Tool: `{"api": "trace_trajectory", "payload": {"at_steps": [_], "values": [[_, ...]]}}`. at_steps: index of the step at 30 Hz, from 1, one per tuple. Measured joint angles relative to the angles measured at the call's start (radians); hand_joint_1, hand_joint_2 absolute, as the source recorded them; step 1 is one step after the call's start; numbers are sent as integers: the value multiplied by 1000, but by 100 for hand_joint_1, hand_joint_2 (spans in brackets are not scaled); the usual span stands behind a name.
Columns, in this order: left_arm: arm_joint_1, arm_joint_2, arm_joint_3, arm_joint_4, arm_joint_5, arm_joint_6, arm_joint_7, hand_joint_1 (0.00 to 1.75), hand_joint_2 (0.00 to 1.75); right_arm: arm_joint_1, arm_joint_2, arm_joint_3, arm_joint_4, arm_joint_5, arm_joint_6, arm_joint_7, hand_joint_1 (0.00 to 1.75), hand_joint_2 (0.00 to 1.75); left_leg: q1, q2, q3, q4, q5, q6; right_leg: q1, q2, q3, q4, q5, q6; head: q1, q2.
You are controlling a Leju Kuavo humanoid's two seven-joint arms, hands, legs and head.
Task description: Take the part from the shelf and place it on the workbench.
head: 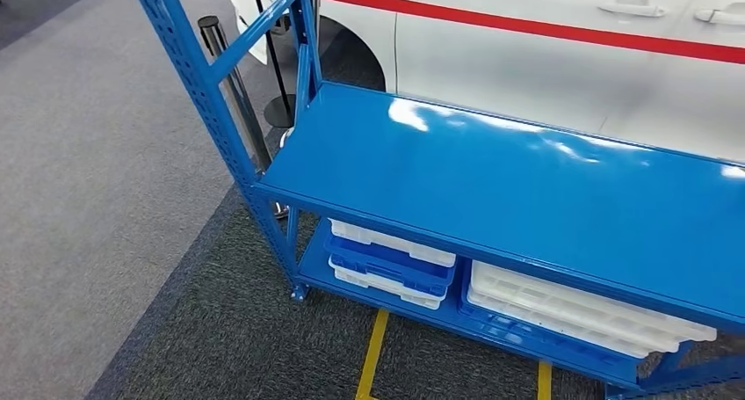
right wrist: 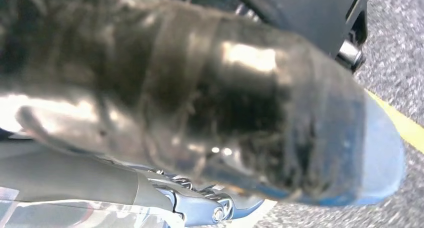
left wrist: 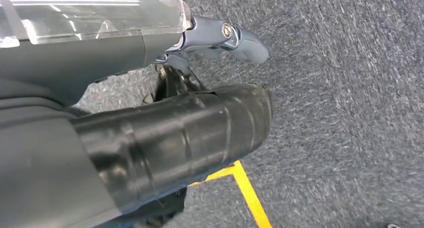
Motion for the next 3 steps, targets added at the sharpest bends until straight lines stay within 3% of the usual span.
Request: {"api": "trace_trajectory", "payload": {"at_steps": [2,3], "values": [[2,2,0,0,0,1,0,0,0,0,0,0,0,0,3,0,0,0,0,-27,46,-132,85,11,0,30,2,4,-3,3,0,0],[2,2,0,0,0,1,0,0,0,0,1,0,0,0,4,0,0,0,0,-37,61,-173,108,14,0,37,2,5,-4,4,0,0]]}}
